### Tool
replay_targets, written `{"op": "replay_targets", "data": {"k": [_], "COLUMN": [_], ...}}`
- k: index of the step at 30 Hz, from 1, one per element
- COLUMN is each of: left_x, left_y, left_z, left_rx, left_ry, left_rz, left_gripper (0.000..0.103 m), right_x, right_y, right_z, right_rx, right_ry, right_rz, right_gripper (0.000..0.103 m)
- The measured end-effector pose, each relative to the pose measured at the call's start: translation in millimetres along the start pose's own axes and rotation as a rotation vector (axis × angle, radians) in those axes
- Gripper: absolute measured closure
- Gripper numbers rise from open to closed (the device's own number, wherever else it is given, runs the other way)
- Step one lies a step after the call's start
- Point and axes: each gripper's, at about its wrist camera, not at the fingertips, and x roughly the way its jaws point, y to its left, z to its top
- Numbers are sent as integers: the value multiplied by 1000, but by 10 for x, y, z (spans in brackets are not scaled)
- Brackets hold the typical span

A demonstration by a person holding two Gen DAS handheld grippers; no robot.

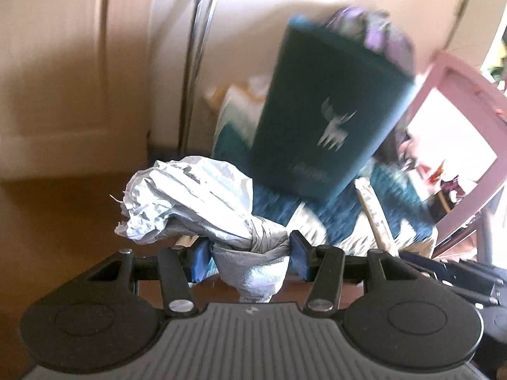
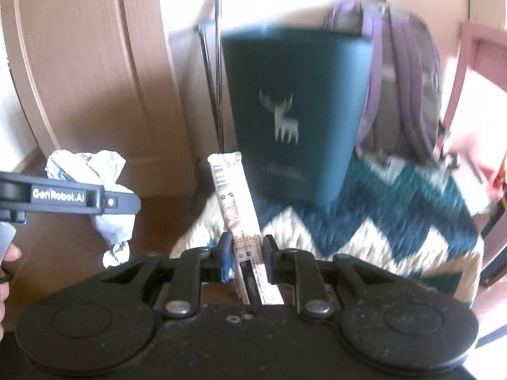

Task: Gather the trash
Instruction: 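Lift the crumpled tissue and stick wrapper up to the teal wastebasket, then open both grippers over the wastebasket to drop tissue and wrapper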

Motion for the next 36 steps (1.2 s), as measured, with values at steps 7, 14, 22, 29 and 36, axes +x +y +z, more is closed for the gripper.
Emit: {"op": "replay_targets", "data": {"k": [7, 14, 22, 29, 36], "left_x": [-338, -590, -685, -360, 225], "left_y": [-397, -747, -1033, -1173, -1212], "left_z": [526, 1109, 1769, 2227, 2460], "left_rx": [112, 194, 248, 239, 246], "left_ry": [-148, -267, -356, -345, -258], "left_rz": [-32, -59, -86, -105, -78], "left_gripper": [51, 51, 51, 51, 51], "right_x": [-382, -563, -533, -248, 200], "right_y": [-94, -297, -512, -654, -795], "right_z": [580, 1187, 1721, 2079, 2183], "right_rx": [-2, 6, 18, 42, 55], "right_ry": [-152, -279, -370, -376, -333], "right_rz": [7, -30, -79, -92, -110], "right_gripper": [84, 84, 84, 84, 84]}}
